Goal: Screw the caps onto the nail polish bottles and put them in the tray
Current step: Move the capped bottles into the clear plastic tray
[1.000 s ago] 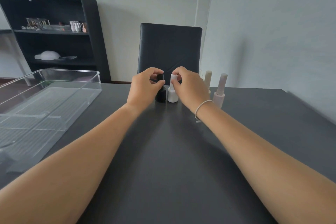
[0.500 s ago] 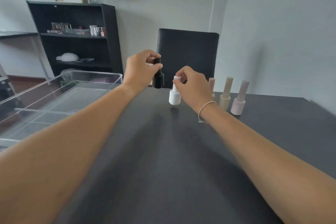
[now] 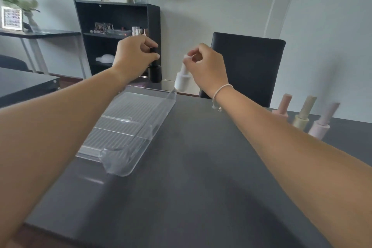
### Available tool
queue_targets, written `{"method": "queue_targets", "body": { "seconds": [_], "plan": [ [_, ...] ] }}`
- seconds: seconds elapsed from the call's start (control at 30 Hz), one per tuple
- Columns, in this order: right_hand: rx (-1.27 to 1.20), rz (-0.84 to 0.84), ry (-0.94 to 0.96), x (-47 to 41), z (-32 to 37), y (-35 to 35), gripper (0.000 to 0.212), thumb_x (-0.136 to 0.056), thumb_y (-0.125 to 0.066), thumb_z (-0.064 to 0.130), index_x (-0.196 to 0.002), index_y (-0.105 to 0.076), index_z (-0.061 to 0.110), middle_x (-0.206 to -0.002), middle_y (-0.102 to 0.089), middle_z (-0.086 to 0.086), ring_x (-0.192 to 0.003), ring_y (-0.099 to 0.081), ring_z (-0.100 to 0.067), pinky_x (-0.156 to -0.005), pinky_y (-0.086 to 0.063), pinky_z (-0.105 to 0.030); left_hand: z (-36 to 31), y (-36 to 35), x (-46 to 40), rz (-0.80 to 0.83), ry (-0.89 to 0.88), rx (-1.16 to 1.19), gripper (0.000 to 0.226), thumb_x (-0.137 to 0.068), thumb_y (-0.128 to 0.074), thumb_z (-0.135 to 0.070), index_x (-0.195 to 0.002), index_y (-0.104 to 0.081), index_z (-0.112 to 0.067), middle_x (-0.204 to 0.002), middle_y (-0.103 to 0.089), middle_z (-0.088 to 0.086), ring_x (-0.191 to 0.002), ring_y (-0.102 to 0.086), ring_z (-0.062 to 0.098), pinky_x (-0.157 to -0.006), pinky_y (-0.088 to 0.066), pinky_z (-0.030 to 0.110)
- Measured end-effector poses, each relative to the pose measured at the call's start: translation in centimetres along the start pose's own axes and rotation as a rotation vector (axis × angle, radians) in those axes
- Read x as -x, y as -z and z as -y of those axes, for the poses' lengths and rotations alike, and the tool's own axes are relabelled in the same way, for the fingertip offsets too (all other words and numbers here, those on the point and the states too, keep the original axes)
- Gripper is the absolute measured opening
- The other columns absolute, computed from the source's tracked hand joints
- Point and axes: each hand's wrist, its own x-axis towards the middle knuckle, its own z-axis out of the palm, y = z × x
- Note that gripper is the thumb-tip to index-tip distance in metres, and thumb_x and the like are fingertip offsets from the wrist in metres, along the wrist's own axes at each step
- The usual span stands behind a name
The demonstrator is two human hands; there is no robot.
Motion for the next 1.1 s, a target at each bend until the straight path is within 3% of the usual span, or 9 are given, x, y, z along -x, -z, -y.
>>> {"method": "queue_targets", "body": {
  "seconds": [0.17,0.37,0.47,0.63,1.1],
  "plan": [
    [-0.057,-0.004,0.026,-0.8,0.5,-2.7,0.012,-0.086,-0.056,0.018,-0.091,-0.061,0.008,-0.084,-0.060,0.001,-0.080,-0.058,-0.015,-0.062,-0.041,-0.012,2.4,0.2,-0.1,0.055,0.061,-0.030,0.022,-0.081,-0.067,-0.013,-0.102,-0.063,-0.016,-0.094,-0.063,0.004,-0.086,-0.062,0.019,-0.082,-0.054,0.033],
    [-0.089,0.042,-0.008,-0.5,-0.3,-4.6,0.011,-0.086,-0.056,0.016,-0.091,-0.061,0.007,-0.084,-0.063,-0.004,-0.079,-0.058,-0.018,-0.061,-0.040,-0.013,3.6,-0.9,-0.3,0.155,0.110,-0.025,0.019,-0.081,-0.067,-0.008,-0.097,-0.062,-0.016,-0.085,-0.062,0.002,-0.076,-0.062,0.014,-0.068,-0.053,0.025],
    [-0.064,0.089,-0.017,-0.2,-1.1,-5.3,0.013,-0.087,-0.054,0.016,-0.092,-0.061,0.007,-0.087,-0.064,-0.007,-0.081,-0.059,-0.020,-0.064,-0.045,-0.019,3.8,-1.4,-0.2,0.176,0.119,-0.011,0.020,-0.081,-0.067,-0.007,-0.099,-0.062,-0.014,-0.089,-0.064,0.006,-0.077,-0.064,0.018,-0.061,-0.051,0.021],
    [0.042,0.149,0.021,0.0,-2.2,-6.1,0.016,-0.090,-0.050,0.019,-0.097,-0.059,0.008,-0.092,-0.066,-0.009,-0.083,-0.060,-0.021,-0.074,-0.053,-0.033,3.8,-2.4,-0.2,0.218,0.124,0.001,0.019,-0.080,-0.067,-0.006,-0.097,-0.061,-0.011,-0.087,-0.063,0.007,-0.078,-0.065,0.020,-0.064,-0.051,0.020],
    [0.156,0.131,0.073,-0.3,-3.3,-7.6,0.018,-0.094,-0.045,0.019,-0.101,-0.057,0.008,-0.099,-0.066,-0.010,-0.079,-0.055,-0.016,-0.064,-0.039,-0.017,4.3,-3.5,-0.4,0.214,0.137,0.015,0.020,-0.082,-0.066,-0.007,-0.100,-0.061,-0.012,-0.094,-0.065,0.009,-0.078,-0.065,0.018,-0.061,-0.049,0.016]
  ]
}}
